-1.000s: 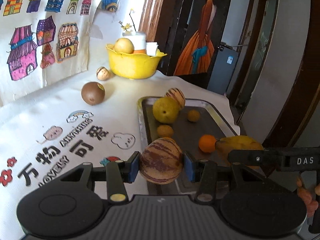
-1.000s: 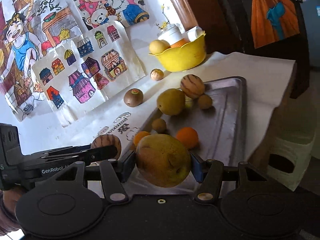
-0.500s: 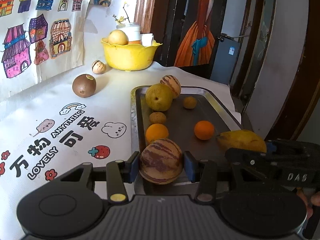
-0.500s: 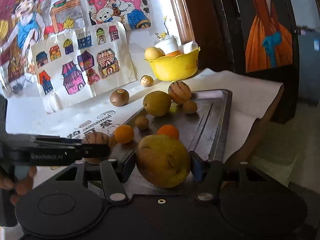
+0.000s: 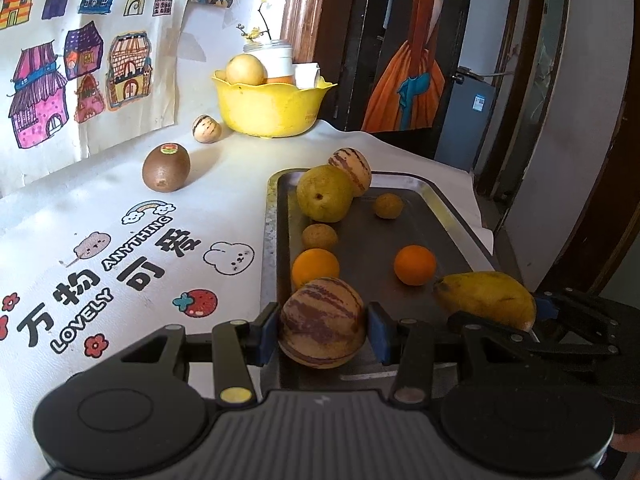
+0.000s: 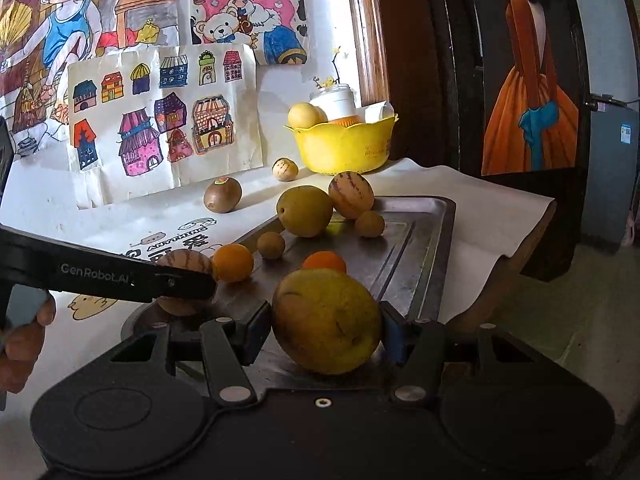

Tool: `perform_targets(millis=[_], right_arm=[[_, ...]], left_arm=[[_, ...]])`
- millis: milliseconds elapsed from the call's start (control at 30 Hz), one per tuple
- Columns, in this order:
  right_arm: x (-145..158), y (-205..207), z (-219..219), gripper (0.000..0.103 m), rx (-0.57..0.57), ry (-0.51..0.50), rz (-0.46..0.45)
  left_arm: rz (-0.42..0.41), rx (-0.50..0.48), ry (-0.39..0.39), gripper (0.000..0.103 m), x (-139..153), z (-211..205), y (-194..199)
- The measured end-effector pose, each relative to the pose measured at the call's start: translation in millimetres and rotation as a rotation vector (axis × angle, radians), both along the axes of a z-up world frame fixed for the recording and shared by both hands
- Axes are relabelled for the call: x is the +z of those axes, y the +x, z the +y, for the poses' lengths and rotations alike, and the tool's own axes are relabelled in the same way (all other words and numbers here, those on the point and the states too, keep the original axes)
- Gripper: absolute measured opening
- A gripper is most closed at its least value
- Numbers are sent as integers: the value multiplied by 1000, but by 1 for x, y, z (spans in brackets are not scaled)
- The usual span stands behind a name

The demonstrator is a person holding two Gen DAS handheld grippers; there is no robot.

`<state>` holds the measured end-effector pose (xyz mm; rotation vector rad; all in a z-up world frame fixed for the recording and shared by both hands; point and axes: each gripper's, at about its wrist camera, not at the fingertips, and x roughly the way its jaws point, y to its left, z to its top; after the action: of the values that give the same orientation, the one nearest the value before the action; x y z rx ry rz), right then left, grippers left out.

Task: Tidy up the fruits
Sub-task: 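Open both tools to release the melon and pear onto the tray, then lift both tools away from the tray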

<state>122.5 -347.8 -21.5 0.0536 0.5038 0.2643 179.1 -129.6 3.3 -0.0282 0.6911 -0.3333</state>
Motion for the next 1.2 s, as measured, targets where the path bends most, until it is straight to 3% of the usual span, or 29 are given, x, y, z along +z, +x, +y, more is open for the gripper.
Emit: perform_targets(millis=[433,667,767,900,1033,1100,1200], right_arm=[[0,-5,0,60,-9,6,-11],[-2,-9,0,67,-2,-8,-6],[-1,-14,3,70,-12,-33,-27],[5,-26,3,86,-26,-19,-59],[11,-40,3,96,-54,-2,-84],[14,-48,4,102,-68,26,-93],[18,-60,6,102,-87,60,-91]], left_arm=[[15,8,-10,52,1,1,1],[21,6,-40,56,4,7,-2],[12,25,-52,63,8,11,-6],[-29,76,-88,85,16,23,-20],[-58,158,-124,100,22,41,-37],[-64,207,-139,102,24,51,-46],[-53,244,-151,103,24,65,-55]])
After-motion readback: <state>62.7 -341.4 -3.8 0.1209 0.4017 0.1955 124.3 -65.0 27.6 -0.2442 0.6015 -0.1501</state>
